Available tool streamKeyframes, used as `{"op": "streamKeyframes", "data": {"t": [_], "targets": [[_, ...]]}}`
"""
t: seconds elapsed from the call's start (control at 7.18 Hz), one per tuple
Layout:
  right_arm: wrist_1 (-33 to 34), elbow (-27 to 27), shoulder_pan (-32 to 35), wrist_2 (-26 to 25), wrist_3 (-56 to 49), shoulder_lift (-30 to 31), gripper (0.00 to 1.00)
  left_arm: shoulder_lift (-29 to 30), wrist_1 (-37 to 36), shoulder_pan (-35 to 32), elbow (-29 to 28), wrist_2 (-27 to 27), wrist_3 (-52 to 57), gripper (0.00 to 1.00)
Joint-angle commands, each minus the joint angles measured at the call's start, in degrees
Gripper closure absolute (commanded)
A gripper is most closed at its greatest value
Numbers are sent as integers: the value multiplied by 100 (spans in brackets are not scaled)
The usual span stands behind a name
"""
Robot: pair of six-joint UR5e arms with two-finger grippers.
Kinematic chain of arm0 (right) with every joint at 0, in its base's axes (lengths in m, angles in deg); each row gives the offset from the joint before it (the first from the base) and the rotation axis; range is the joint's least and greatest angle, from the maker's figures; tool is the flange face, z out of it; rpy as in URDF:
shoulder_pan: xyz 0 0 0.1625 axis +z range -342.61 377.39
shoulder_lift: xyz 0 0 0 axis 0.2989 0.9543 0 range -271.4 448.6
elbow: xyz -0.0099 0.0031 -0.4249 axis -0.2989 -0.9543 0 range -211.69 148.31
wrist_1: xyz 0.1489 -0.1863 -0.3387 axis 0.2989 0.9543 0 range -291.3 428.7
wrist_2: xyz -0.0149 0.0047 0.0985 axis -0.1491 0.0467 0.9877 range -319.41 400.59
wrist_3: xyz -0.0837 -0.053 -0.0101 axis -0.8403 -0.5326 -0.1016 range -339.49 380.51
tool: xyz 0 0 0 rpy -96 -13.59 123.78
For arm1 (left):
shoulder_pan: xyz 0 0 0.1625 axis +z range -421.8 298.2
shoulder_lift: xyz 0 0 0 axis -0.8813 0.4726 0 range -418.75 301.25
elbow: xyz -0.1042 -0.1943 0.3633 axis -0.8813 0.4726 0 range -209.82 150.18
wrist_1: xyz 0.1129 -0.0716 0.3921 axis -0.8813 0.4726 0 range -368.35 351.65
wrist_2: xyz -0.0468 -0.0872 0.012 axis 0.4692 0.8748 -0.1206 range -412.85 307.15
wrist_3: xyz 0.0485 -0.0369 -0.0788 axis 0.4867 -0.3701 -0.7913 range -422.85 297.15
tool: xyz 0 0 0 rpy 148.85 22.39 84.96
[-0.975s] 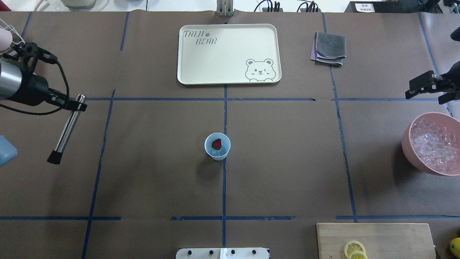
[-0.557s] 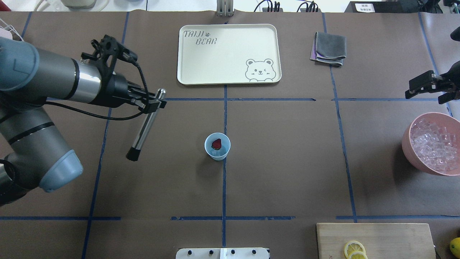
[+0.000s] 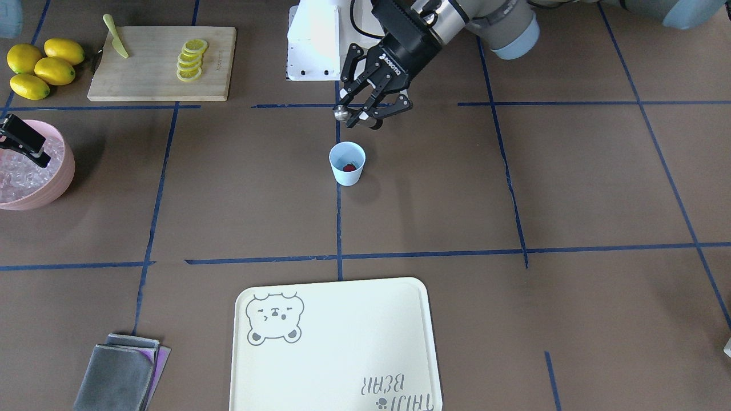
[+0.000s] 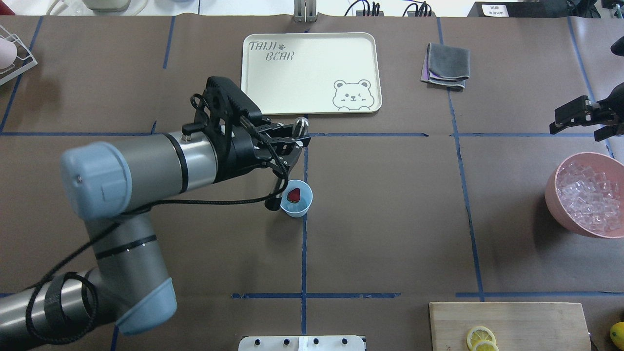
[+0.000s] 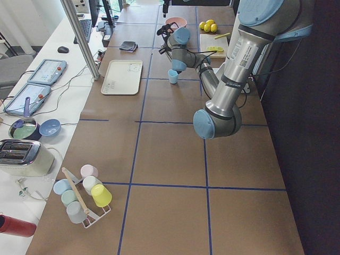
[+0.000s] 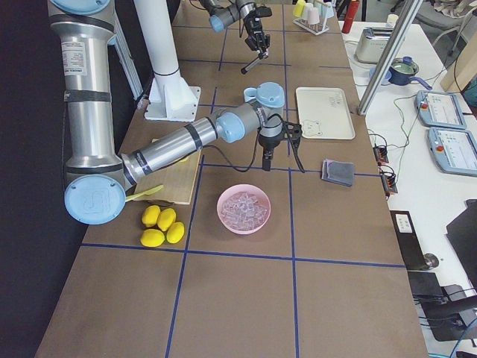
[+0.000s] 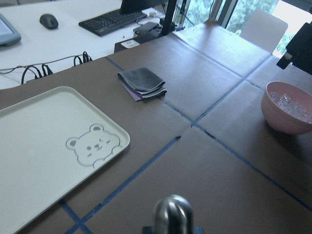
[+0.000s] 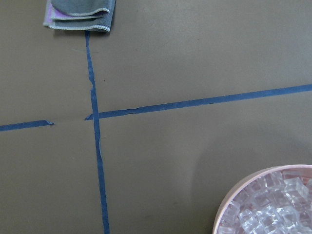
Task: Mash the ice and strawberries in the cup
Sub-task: 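Lower the muddler into the cup and press down on the contents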
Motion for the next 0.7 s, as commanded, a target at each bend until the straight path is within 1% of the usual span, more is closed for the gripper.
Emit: {"op": "streamKeyframes", "data": {"t": [0.0,0.14,0.28,0.56], "targets": [[-1,10,0,9,2,5,0,47,1169,486,-362,-1176,783,99],[-1,10,0,70,11,5,0,21,1556,487,-634,-1378,836,99],[-1,-7,0,157,11,5,0,73,1830,504,-872,-1380,854,99],[8,-16,0,158,11,-4,0,82,2226,530,-1172,-1389,854,99]]}}
